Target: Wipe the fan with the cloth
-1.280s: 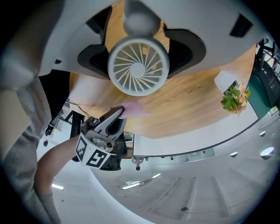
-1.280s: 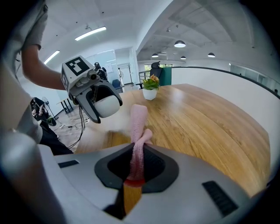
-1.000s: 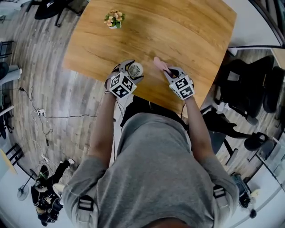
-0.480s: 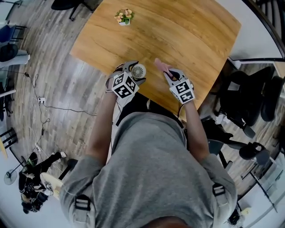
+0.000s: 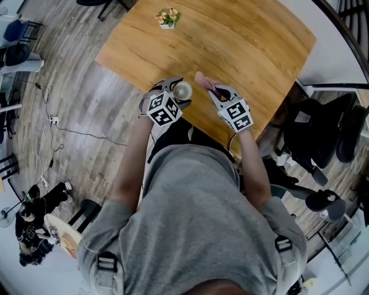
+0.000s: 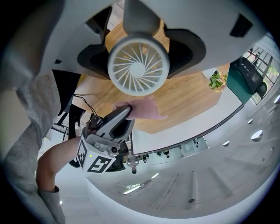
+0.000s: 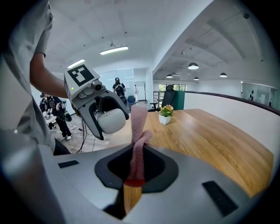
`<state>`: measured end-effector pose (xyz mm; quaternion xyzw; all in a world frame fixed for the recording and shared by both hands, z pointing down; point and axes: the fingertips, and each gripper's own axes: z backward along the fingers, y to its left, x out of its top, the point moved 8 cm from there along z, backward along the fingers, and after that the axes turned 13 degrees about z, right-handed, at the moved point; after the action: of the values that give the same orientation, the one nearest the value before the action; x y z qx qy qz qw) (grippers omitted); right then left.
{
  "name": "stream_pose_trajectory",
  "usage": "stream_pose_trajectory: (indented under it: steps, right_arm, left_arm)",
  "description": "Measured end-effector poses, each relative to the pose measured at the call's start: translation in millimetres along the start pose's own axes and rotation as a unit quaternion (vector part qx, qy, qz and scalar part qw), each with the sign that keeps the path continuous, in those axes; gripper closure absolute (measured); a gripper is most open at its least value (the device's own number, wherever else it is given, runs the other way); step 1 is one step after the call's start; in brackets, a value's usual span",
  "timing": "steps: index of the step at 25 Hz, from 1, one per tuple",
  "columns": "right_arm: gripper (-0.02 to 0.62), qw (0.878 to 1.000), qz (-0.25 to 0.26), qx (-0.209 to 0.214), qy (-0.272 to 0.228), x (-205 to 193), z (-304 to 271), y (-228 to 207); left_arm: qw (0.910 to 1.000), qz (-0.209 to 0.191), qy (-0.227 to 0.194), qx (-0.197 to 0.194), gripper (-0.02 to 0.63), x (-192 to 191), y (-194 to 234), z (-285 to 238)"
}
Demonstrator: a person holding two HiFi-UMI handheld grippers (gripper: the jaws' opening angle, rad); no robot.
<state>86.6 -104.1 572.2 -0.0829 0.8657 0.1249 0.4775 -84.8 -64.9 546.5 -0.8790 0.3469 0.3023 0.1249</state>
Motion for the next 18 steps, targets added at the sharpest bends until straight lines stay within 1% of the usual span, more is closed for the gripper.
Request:
stream_pose_trajectory:
  steps: [5, 12, 18]
  right_arm:
    - [0.557, 0.999, -0.004, 0.017, -0.027, 15.8, 3.2, 6.3]
    - [0.557, 0.998, 0.018, 0.032, -0.048, 42.9, 2.3, 12.7]
    - [0.558, 0.997, 0.024, 0.044, -0.065, 59.2, 1.9, 20.6]
  left_arm:
    - [1.0, 0.0, -0.006, 0.006, 0.216, 3.5, -5.5, 0.7]
    - [0.9999, -0.008, -0.004, 0.008, 0.216, 9.3, -15.6, -1.1]
    - [0.9998, -0.017, 0.0, 0.008, 0.216, 10.8, -22.9, -2.0]
